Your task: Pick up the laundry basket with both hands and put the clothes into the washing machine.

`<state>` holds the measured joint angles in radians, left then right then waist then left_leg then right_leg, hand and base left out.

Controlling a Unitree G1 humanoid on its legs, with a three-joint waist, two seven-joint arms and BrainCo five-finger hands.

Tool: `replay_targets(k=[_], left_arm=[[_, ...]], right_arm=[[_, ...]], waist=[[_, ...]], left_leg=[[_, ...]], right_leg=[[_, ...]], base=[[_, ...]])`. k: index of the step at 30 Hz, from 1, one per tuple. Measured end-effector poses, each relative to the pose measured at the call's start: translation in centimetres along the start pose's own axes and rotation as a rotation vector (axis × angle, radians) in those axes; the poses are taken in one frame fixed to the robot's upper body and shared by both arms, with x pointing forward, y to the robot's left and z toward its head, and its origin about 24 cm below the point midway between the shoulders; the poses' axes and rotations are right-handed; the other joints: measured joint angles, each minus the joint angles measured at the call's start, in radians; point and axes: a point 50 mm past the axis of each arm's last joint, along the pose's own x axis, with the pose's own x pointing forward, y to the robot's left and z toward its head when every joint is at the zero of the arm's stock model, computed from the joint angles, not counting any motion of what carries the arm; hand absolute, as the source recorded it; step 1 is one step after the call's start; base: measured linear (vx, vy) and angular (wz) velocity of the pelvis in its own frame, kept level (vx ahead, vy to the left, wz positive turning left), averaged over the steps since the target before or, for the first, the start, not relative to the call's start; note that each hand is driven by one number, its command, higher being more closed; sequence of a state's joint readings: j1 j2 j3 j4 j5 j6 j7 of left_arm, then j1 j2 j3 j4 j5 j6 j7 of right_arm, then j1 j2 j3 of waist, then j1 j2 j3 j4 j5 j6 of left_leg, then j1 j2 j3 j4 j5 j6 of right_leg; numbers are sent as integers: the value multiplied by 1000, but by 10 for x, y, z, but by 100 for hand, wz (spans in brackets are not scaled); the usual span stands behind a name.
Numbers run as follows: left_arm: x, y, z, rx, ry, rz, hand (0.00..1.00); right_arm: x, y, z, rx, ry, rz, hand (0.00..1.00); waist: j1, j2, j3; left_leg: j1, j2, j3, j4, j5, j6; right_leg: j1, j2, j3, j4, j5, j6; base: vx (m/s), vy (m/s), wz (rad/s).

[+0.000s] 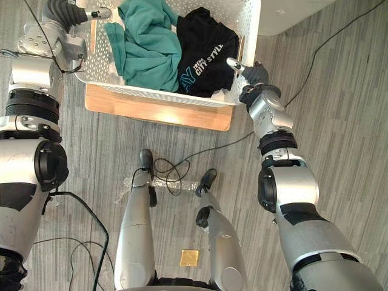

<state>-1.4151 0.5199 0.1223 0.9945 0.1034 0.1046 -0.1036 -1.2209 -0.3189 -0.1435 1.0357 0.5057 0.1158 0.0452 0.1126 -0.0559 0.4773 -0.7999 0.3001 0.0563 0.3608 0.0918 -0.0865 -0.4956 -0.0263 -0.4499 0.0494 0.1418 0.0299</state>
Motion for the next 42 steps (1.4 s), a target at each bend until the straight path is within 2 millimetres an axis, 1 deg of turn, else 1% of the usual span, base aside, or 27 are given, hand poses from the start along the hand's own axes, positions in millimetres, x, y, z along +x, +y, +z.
replay_targets(k=[3,5,7,9,12,13,15,17,23,26,31,32,36,42], left_arm=[[0,4,0,8,-1,3,0],[-1,11,1,3,-9,17,0],[-2,14,1,-6,-11,15,0],[-4,19,-3,5,-15,24,0],[-5,20,-6,20,-20,25,0],[-6,21,-10,47,-13,23,0],[-8,17,-25,110,40,-13,0],[-11,16,-35,145,65,-28,0],[-10,16,-32,278,67,-51,0],[-10,18,-30,376,75,-61,0],[-10,21,-28,453,84,-80,0],[-11,23,-28,463,86,-77,100],[-11,22,-29,485,88,-86,100],[-11,23,-26,531,77,-80,100]], right_arm=[[1,2,3,-12,-4,8,0],[2,8,9,-16,-18,32,0],[2,11,11,-27,-23,48,0],[3,15,12,-47,-21,63,0],[3,15,12,-47,-24,67,0],[3,17,12,-56,-23,77,0],[3,19,11,-80,-23,93,0],[3,17,13,-85,-34,90,0],[3,17,13,-130,-34,99,0],[2,16,14,-153,-32,108,0],[2,16,14,-153,-31,113,0],[2,16,14,-154,-31,113,100],[2,15,14,-153,-33,105,100],[0,10,16,-165,-56,58,100]], waist=[[1,0,0],[1,-1,-1],[-1,-1,-1],[-10,-1,-1],[-14,-2,-1],[-16,-4,-2],[-19,-4,-3],[-17,-5,-3],[-18,-7,-4],[-18,-7,-4],[-19,-7,-4],[-19,-7,-4],[-18,-11,-6],[-17,-14,-9]], left_leg=[[-8,5,1,4,0,0],[-21,13,4,6,0,0],[-26,14,6,6,0,0],[-29,15,7,6,1,0],[-31,14,10,6,1,0],[-31,14,11,6,0,0],[-31,14,12,5,0,0],[-37,14,11,5,0,0],[-40,14,11,5,1,0],[-40,14,12,5,1,0],[-40,13,12,5,1,0],[-40,13,12,5,1,0],[-40,14,16,3,1,0],[-43,14,21,2,0,0]], right_leg=[[-7,4,3,0,3,4],[-25,7,10,-1,9,11],[-32,8,12,0,10,10],[-35,8,12,-1,11,11],[-35,8,12,-2,11,11],[-36,8,12,-2,11,11],[-37,8,13,-3,11,11],[-42,8,12,-3,11,11],[-44,8,13,-3,12,13],[-45,8,13,-3,12,13],[-45,8,15,-3,12,13],[-45,8,15,-3,13,13],[-49,7,16,-3,13,13],[-55,6,26,-4,13,13]], base=[[54,-12,-6],[47,-16,-15],[32,-15,-9],[49,-15,-2],[63,-10,2],[66,-12,-1],[66,-13,-1],[67,-14,0],[54,-10,0],[51,-13,0],[61,-15,0],[52,-16,0],[22,-8,-1],[0,0,0]])
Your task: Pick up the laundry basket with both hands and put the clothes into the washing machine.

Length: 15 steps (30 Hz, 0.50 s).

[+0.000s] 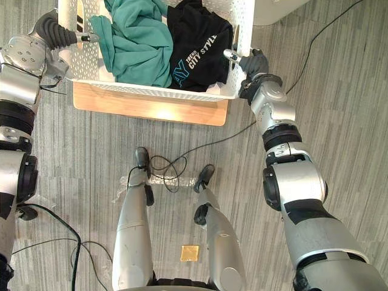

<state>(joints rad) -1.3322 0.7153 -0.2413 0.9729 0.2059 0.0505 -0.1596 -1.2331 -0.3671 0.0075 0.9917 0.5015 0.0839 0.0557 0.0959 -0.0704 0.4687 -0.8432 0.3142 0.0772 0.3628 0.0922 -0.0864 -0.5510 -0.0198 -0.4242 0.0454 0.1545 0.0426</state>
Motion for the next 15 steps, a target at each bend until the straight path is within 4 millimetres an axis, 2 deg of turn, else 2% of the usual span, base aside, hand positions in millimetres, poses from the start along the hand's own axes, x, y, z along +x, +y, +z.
replay_targets(k=[6,9,13,15], left_arm=[[-9,-1,9,-16,-96,115,100],[-18,-14,0,-51,-107,142,100],[-36,-43,-9,-168,-136,154,100],[-46,-45,-10,-253,-166,178,100]], right_arm=[[-13,-9,-4,-3,-73,-66,100],[-21,-11,-7,-27,-96,-86,100],[-45,-25,-27,-75,-104,-126,100],[-56,-26,-30,-92,-126,-118,100]], waist=[[0,0,0],[0,0,0],[-1,0,1],[-1,0,1]], left_leg=[[14,-9,15,-47,22,-2],[49,-12,31,-74,33,-6],[165,-19,72,-123,33,-6],[216,-23,89,-149,36,-10]], right_leg=[[-1,-5,-3,-13,0,0],[14,-11,-2,-13,0,0],[82,-25,19,-11,0,0],[109,-29,25,-11,-2,1]], base=[[30,-12,4],[99,-30,0],[111,-3,-6],[79,-7,-8]])
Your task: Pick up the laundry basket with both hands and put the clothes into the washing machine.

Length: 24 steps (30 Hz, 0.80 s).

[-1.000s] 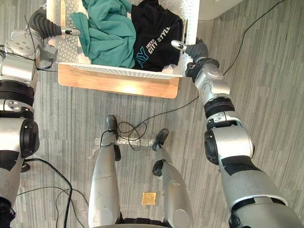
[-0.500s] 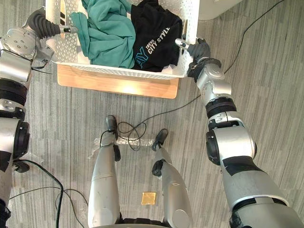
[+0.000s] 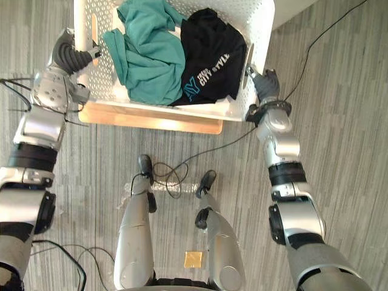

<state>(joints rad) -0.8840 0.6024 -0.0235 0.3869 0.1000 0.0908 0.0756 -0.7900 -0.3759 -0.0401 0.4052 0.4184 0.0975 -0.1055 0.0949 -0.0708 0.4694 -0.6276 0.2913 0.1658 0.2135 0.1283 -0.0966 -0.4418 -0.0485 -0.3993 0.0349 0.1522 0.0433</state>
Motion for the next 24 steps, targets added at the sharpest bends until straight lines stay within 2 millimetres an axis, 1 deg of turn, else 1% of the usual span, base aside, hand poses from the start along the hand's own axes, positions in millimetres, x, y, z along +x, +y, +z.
replay_targets(k=[2,3,5,6,7,8,9,10,11,12,13,14,15,17,18,20,22,24], left_arm=[[-14,-1,0,-129,-38,25,100],[-19,-2,-1,-166,-47,27,100],[-46,-12,-16,-316,-27,5,100],[-54,-16,-22,-347,-7,-5,100],[-66,-23,-31,-390,25,-19,100],[-85,-29,-43,-442,67,-21,100],[-99,-33,-49,-481,96,-18,100],[-117,-39,-57,-534,139,-20,100],[-137,-45,-65,-564,192,-25,100],[-148,-50,-70,-584,226,-29,100],[-170,-58,-81,-625,300,-39,100],[-181,-62,-85,-640,335,-41,100],[-201,-68,-92,-673,401,-37,100],[-230,-77,-100,-728,503,-30,100],[-250,-83,-105,-751,574,-25,100],[-263,-88,-106,-764,624,-30,100],[-266,-90,-107,-764,645,-37,100],[-266,-90,-107,-765,648,-39,100]], right_arm=[[-13,-3,-4,-11,-14,8,100],[-16,-4,-6,-15,-11,11,100],[-35,-10,-24,-32,31,33,100],[-40,-12,-28,-39,41,40,100],[-46,-14,-33,-49,54,47,100],[-54,-16,-38,-62,64,57,100],[-60,-17,-42,-68,75,65,100],[-67,-19,-49,-77,99,81,100],[-76,-22,-59,-84,136,84,100],[-81,-23,-66,-83,162,86,100],[-93,-25,-78,-87,217,88,100],[-99,-26,-83,-84,241,92,100],[-110,-28,-93,-78,287,95,100],[-127,-29,-109,-72,351,92,100],[-138,-31,-118,-70,394,85,100],[-146,-33,-124,-71,424,75,100],[-149,-34,-126,-71,440,71,100],[-151,-34,-128,-68,445,63,100]], waist=[[-6,0,0],[-5,1,0],[-7,1,0],[-9,2,-1],[-11,4,-3],[-14,5,-4],[-19,5,-4],[-22,5,-4],[-20,11,-16],[-20,13,-38],[-18,25,-80],[-17,32,-92],[-10,45,-107],[-7,67,-138],[-7,83,-174],[-6,95,-188],[-4,99,-192],[-7,97,-193]], left_leg=[[63,-25,12,-36,9,-4],[79,-27,14,-41,9,-4],[158,-33,17,-62,9,-4],[179,-37,15,-67,9,-4],[208,-44,12,-77,7,-4],[243,-53,5,-90,6,-6],[266,-61,1,-101,6,-6],[297,-68,-1,-109,6,-6],[320,-76,-8,-109,-2,-6],[320,-80,-13,-109,-12,-6],[324,-86,-19,-109,-20,-4],[334,-90,-24,-108,-21,-6],[364,-95,-25,-107,-28,-6],[396,-101,-28,-106,-40,-7],[401,-104,-35,-106,-44,-8],[409,-105,-51,-107,-44,-8],[410,-106,-65,-106,-43,-8],[410,-115,-79,-96,-43,-8]], right_leg=[[37,-11,16,2,-24,-17],[47,-13,17,6,-29,-17],[100,-23,18,46,-69,-15],[114,-25,18,59,-81,-16],[132,-29,17,83,-104,-15],[153,-41,11,113,-131,-13],[171,-49,5,127,-146,-10],[194,-59,-2,147,-162,-8],[217,-67,-7,159,-177,-3],[219,-70,-11,161,-185,-2],[225,-77,-14,169,-197,4],[236,-81,-15,171,-200,6],[266,-87,-15,170,-207,9],[308,-90,-22,158,-214,16],[326,-89,-34,144,-214,17],[345,-88,-48,138,-217,18],[345,-92,-57,159,-231,15],[325,-111,-60,216,-261,15]], base=[[59,-9,-1],[77,-23,4],[78,-22,11],[75,-15,24],[77,-16,30],[73,-11,35],[65,10,36],[70,20,34],[54,18,28],[76,19,26],[83,20,19],[133,29,16],[128,27,12],[107,21,15],[74,12,19],[48,7,21],[-20,4,19],[-73,13,18]])
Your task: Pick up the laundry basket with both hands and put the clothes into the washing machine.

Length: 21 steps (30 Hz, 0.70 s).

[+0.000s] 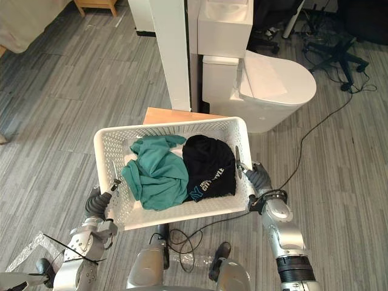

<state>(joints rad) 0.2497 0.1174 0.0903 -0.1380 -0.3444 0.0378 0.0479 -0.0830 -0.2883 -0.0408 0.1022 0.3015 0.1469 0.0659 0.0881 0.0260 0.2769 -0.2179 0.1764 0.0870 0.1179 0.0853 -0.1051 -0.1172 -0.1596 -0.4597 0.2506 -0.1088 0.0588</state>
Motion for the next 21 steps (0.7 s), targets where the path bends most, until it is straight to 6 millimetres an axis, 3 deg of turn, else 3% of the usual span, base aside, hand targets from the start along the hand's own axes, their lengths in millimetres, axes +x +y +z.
replay_targets(k=[3,4,6,8,9,11,12,13,14,15,16,17,18,21], left_arm=[[0,0,0,1,3,2,100],[-1,3,-1,9,7,6,100],[-3,3,-6,-1,25,18,100],[-7,1,-13,-14,54,22,100],[-9,-1,-19,-21,78,21,100],[-5,0,-26,-11,105,14,100],[-5,-2,-32,-1,133,-3,100],[-6,-2,-33,3,138,-9,100],[-6,-3,-36,9,152,-22,100],[-7,-3,-42,13,171,-17,100],[-8,-4,-45,5,184,-9,100],[-8,2,-46,15,191,5,100],[-8,9,-47,17,198,25,100],[-9,18,-43,24,189,53,100]], right_arm=[[0,2,-2,9,4,1,100],[2,3,-4,17,15,1,100],[4,8,-7,42,21,0,100],[-1,7,-16,50,48,-7,100],[-7,5,-23,62,63,-23,100],[-15,3,-34,99,90,-54,100],[-23,-1,-42,103,117,-75,100],[-25,-1,-44,103,122,-80,100],[-29,-4,-47,103,134,-95,100],[-32,-5,-51,100,149,-106,100],[-33,-5,-53,92,155,-105,100],[-34,-3,-55,93,163,-105,100],[-34,4,-57,102,170,-91,100],[-28,14,-58,109,172,-62,100]], waist=[[-8,-2,-19],[-12,-8,-37],[-16,-1,-46],[-27,32,-77],[-38,46,-104],[-56,23,-112],[-57,20,-113],[-57,19,-113],[-61,20,-114],[-70,29,-113],[-70,37,-112],[-68,35,-109],[-64,30,-109],[-20,28,-111]], left_leg=[[1,-11,-10,7,5,-7],[1,-15,-65,5,9,-17],[-23,-19,-193,145,-78,-51],[-8,-18,-301,206,-173,-119],[4,-24,-298,196,-226,-111],[3,-72,-241,217,-243,-80],[-3,-106,-188,271,-270,-32],[-6,-114,-175,281,-275,-23],[-17,-132,-144,312,-294,8],[-12,-146,-89,306,-302,59],[-4,-143,-41,287,-286,104],[12,-141,28,266,-273,134],[35,-140,91,242,-260,146],[94,-125,240,164,-238,170]], right_leg=[[-32,-42,4,87,-47,-6],[-44,-53,11,93,-49,-9],[-50,-61,51,106,-35,-12],[-71,-52,108,115,-17,4],[-96,-56,146,114,1,22],[-112,-96,205,90,41,50],[-115,-116,261,51,84,68],[-117,-123,270,45,86,64],[-124,-140,290,31,105,42],[-131,-162,265,12,82,-72],[-150,-194,214,39,47,-118],[-190,-237,124,171,25,-107],[-192,-264,32,326,-14,-122],[-90,-257,-149,459,-100,-138]], base=[[-63,-8,6],[-24,1,-33],[7,57,-62],[-13,197,-83],[-26,318,-73],[-59,448,-76],[-93,415,-81],[-95,336,-80],[-170,439,-71],[-173,429,-95],[-208,496,-127],[-143,350,-144],[-138,311,-140],[-107,134,-169]])
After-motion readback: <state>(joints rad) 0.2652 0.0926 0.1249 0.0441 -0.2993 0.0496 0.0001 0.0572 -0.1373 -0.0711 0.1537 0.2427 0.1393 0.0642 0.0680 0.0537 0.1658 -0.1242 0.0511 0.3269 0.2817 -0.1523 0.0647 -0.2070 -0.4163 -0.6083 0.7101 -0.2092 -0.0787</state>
